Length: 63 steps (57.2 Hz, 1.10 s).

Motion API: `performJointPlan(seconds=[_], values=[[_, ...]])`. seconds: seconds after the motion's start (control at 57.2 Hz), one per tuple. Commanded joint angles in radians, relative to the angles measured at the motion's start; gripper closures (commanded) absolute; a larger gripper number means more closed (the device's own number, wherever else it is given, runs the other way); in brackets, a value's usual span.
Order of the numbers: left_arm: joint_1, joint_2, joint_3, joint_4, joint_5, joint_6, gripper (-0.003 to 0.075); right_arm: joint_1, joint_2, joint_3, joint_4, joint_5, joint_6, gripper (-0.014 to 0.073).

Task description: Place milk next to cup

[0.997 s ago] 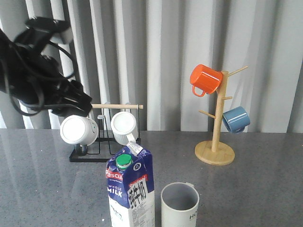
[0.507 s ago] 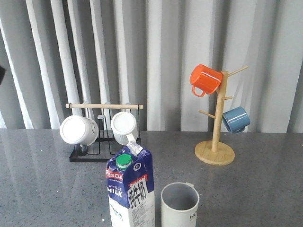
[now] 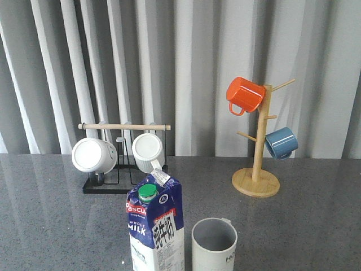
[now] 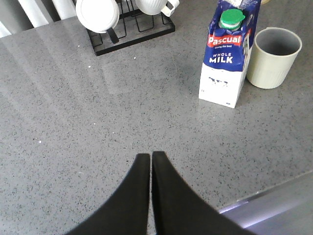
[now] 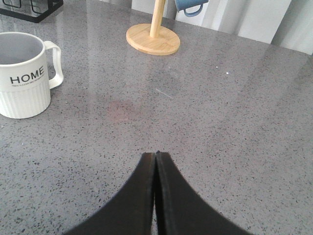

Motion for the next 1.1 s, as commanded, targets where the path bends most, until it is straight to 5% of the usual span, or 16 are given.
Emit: performJointPlan(seconds=[0.0,0.385,0.525,0.857,1.085], values=[[-0.005,-0.038,0.025,0.009,-0.067,-0.006,0.0728,-0.003,0.005,-0.027,-0.012,-0.066,-0.007,0.0603],[-0.005,-0.087,0.063,0.027,-0.110,-0.006,0.0728,-0.003,0.005,-0.027,-0.012,-0.066,-0.007,0.0603],[0.032,-0.165,0.240,0.027,-0.383,-0.006,0.0727,-0.003,0.005,-0.027,-0.013,-0.066,-0.007,0.0603],[0.174,-0.438,0.954,0.026,-1.282,-0.006,0.0727,-0.003,0.005,-0.027,-0.013,-0.066,-0.007,0.0603],[0.285,-0.675,1.276,0.024,-1.473,-0.011,0.0727,-0.003,0.005,-0.027,-0.013,-0.066,-0.007,0.0603]])
